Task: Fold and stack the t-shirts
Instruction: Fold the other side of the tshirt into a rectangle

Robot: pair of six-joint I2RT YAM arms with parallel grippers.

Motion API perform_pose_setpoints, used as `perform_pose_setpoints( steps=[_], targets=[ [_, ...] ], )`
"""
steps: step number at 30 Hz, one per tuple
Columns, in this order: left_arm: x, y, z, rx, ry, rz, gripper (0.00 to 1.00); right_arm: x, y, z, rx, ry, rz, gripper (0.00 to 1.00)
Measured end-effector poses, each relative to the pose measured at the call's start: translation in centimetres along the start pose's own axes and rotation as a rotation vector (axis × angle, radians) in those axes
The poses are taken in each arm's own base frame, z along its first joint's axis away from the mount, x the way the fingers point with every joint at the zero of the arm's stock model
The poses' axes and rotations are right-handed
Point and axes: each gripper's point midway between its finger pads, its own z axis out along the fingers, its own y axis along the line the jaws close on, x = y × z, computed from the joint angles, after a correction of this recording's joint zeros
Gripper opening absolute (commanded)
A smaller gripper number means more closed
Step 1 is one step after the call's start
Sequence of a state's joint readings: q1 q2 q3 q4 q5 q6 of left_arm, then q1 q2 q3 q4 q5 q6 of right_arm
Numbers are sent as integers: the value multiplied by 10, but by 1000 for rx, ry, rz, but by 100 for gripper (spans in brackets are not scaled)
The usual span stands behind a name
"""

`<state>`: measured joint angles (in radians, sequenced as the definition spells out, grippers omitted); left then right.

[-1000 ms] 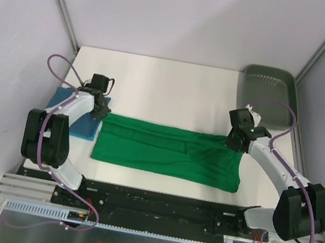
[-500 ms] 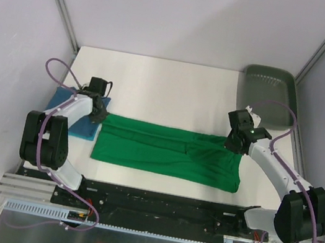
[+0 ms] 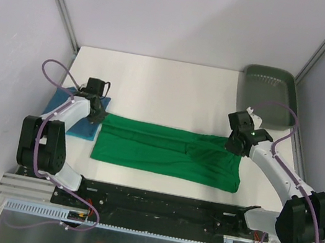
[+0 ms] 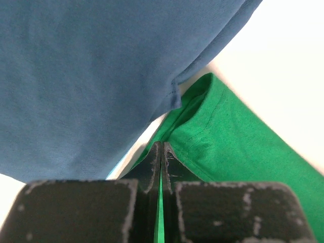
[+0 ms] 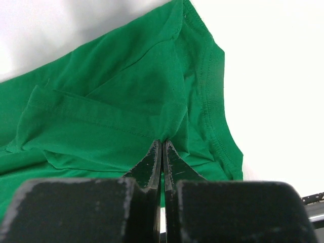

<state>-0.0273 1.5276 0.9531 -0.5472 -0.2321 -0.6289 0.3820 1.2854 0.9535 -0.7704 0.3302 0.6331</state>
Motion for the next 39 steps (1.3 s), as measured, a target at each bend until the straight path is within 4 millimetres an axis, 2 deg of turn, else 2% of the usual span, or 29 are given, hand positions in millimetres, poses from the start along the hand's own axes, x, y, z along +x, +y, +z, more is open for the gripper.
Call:
perform_pose_setpoints(
  steps=[10,17,20,27,34,39],
  targets=[
    [17,13,2,-18,29,1,0,9,-4,-1,8,14,10,0],
    [31,21,6,-36,59,-11,0,41,-16,12,29,81,9,0],
    [34,23,6,-40,66,-16,0,48,-18,15,33,98,6,0],
    [29,20,1,-22,44,-23,0,38,-20,18,18,85,53,0],
    [19,15,-12,18,2,-35,0,22,-18,4,-18,38,82,0],
    [21,16,-12,19,5,-36,0,24,-16,2,-28,37,79,1]
  ],
)
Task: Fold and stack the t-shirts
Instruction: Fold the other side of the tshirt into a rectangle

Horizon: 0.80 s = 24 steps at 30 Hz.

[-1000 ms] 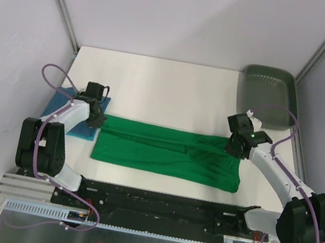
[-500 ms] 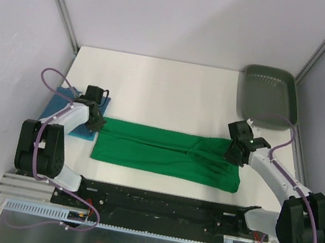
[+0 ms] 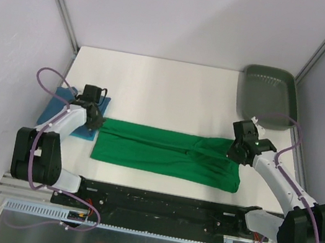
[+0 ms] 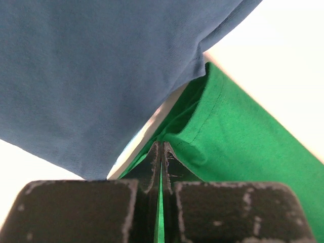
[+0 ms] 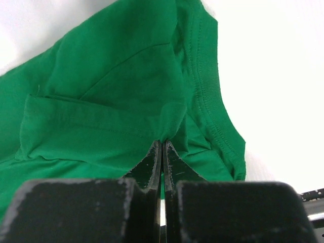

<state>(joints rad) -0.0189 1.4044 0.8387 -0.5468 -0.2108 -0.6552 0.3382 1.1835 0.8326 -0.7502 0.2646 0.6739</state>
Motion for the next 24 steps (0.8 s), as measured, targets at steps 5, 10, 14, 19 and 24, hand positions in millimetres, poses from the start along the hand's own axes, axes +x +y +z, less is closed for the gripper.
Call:
perform_pose_setpoints(
  steps=[5,10,14,19,24],
  targets=[
    [9,4,5,-12,29,5,34,15,-1,8,-6,39,-4,29],
    [14,5,5,-2,47,6,54,27,-7,11,-3,69,-10,43],
    [7,0,-5,39,16,5,54,17,3,3,-67,24,-9,44],
    [-1,-17,-15,101,-9,37,50,8,32,10,-140,1,-81,45],
    [14,-49,-19,203,41,137,48,3,71,32,-160,18,-183,44]
  ],
)
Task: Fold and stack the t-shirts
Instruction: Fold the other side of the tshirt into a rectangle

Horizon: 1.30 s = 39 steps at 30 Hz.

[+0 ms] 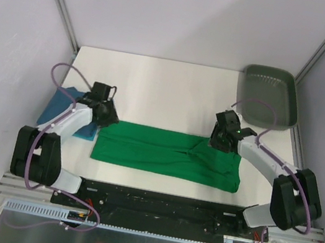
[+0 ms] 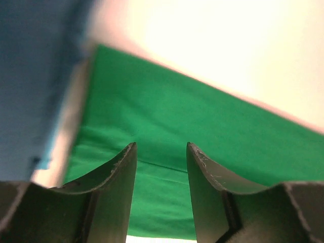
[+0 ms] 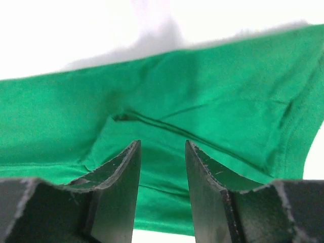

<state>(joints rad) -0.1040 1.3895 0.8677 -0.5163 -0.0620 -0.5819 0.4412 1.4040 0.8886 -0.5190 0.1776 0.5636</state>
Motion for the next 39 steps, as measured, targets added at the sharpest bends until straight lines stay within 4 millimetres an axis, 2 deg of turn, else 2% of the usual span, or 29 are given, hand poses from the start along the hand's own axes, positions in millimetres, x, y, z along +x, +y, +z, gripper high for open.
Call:
perform_pose_setpoints(
  steps=[3,6,11,14,16,18,24,32,34,39],
  targets=[
    [17,-42,1,97,55,131,48,-7,9,8,10,-3,-16,44],
    [38,-96,-3,211,92,276,49,-10,2,9,50,-14,1,44],
    [81,-198,-17,410,131,492,50,-10,-24,0,107,-20,81,45],
    [104,-249,-20,500,145,575,50,-10,-52,-12,112,-42,177,45],
    [121,-279,-19,550,155,619,50,-7,-70,-16,120,-49,241,45],
    [138,-298,-16,584,173,655,50,-2,-84,-18,125,-43,286,45],
    [182,-325,-7,639,245,733,51,21,-104,-16,108,18,380,45],
    [202,-338,2,654,277,759,47,25,-102,-19,75,28,395,45],
    [204,-338,3,654,279,761,44,25,-102,-19,71,27,395,45],
    [206,-340,3,653,278,762,25,27,-101,-19,64,37,396,45]
  ],
)
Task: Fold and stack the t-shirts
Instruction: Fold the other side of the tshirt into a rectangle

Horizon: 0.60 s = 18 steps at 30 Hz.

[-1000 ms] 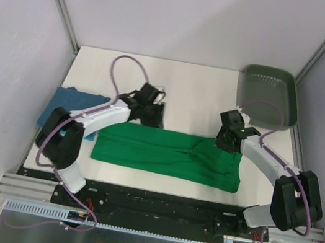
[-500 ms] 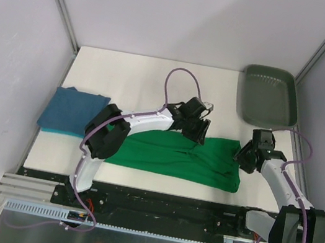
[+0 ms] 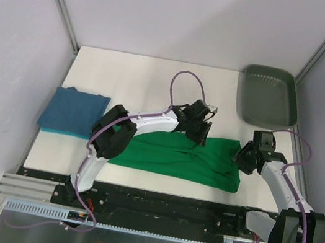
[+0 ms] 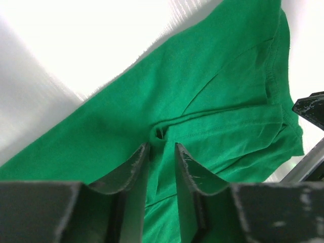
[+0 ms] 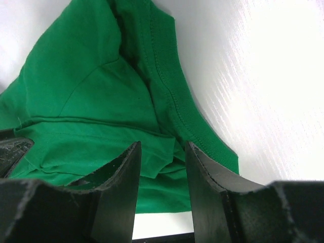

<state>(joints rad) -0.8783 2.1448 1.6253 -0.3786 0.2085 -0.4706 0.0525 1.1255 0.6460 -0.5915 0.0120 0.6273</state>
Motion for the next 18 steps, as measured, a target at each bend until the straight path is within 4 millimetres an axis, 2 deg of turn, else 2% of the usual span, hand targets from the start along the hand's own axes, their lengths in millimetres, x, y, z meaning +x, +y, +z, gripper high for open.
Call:
perform_pose_setpoints(
  steps=[8,12,18],
  targets=[
    [0,2,1,-23,-10,5,2,3,2,2,-14,16,0,40],
    [6,3,-1,-35,-7,7,0,5,2,7,-10,28,0,35],
    [21,6,-6,-46,9,10,0,8,4,12,-7,42,-13,34]
  ],
)
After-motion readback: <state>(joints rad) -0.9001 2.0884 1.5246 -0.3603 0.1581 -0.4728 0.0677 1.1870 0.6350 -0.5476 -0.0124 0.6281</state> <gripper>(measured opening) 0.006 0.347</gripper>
